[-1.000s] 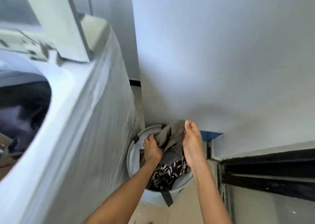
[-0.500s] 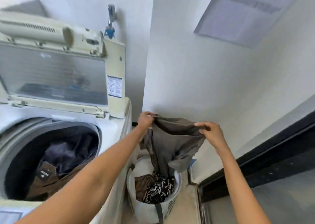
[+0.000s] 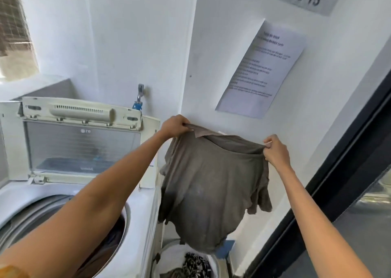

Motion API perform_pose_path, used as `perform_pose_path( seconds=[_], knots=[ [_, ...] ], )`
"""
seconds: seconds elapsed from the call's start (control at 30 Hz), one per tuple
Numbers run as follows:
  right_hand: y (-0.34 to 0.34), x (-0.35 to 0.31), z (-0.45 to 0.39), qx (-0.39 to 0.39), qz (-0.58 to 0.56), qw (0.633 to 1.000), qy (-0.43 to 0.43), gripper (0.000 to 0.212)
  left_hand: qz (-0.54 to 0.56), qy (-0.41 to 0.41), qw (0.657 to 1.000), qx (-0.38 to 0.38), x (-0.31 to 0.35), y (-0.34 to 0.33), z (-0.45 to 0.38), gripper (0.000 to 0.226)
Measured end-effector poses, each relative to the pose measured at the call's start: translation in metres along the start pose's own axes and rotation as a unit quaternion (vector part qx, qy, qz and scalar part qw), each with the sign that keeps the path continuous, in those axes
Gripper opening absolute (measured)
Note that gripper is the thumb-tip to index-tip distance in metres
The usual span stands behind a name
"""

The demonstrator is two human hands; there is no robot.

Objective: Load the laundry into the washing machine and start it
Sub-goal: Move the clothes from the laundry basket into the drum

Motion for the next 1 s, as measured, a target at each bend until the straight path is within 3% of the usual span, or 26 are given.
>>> perform_pose_path(
  seconds=[0.07, 0.13, 0.23, 0.3, 0.37, 0.43, 0.53, 0.63, 0.7, 0.77, 0.9, 1.0],
  knots=[
    [0.011, -0.01, -0.002, 0.013, 0.012, 1.0, -0.004, 0.032, 0.018, 0.017, 0.998, 0.058, 0.006, 0.009, 0.0, 0.018],
    [0.018, -0.027, -0.006, 0.019, -0.032, 0.999, -0.011, 0.023, 0.116, 0.021, 0.99, 0.071, 0.018, 0.011, 0.0, 0.017],
    [0.019, -0.065, -0.012, -0.014, -0.219, 0.975, -0.022, 0.018, 0.322, 0.022, 0.946, -0.02, 0.052, 0.004, 0.0, 0.01],
    [0.017, -0.099, -0.008, -0.057, -0.312, 0.948, 0.006, 0.016, 0.337, -0.007, 0.935, -0.108, 0.079, -0.006, 0.0, 0.026],
    [0.015, -0.127, -0.002, -0.102, -0.342, 0.933, 0.054, 0.018, 0.299, -0.052, 0.942, -0.142, 0.099, -0.014, -0.003, 0.021],
    [0.012, -0.135, 0.001, -0.121, -0.345, 0.926, 0.096, 0.025, 0.3, -0.059, 0.948, -0.088, 0.105, -0.015, -0.009, 0.004],
    [-0.003, -0.11, 0.002, -0.13, -0.295, 0.939, 0.12, 0.056, 0.373, -0.006, 0.928, -0.005, 0.093, -0.013, -0.014, 0.008],
    [-0.048, -0.07, 0.02, -0.231, -0.192, 0.947, 0.118, 0.098, 0.488, 0.048, 0.871, 0.014, 0.09, -0.006, -0.009, 0.01],
    [-0.086, -0.049, 0.039, -0.282, -0.156, 0.94, 0.11, 0.103, 0.567, 0.074, 0.82, 0.017, 0.093, 0.004, -0.008, 0.015],
    [-0.118, -0.04, 0.057, -0.279, -0.152, 0.947, 0.048, 0.092, 0.611, 0.084, 0.787, 0.029, 0.091, 0.017, -0.008, 0.02],
    [-0.144, -0.065, 0.071, -0.152, -0.225, 0.962, -0.028, 0.049, 0.538, 0.103, 0.826, 0.136, 0.06, 0.053, -0.003, 0.01],
    [-0.143, -0.108, 0.076, -0.14, -0.393, 0.907, -0.06, 0.037, 0.405, 0.147, 0.864, 0.26, 0.006, 0.082, 0.009, 0.016]
  ],
)
Point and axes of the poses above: each hand's wrist, its own z-axis away from the middle knuckle, its own y-axis out of the back of the hand, x = y × z, the point moved 4 cm from there along -z, towards the middle knuckle, and after that the axes turned 7 degrees about x, right-handed, at the moved point
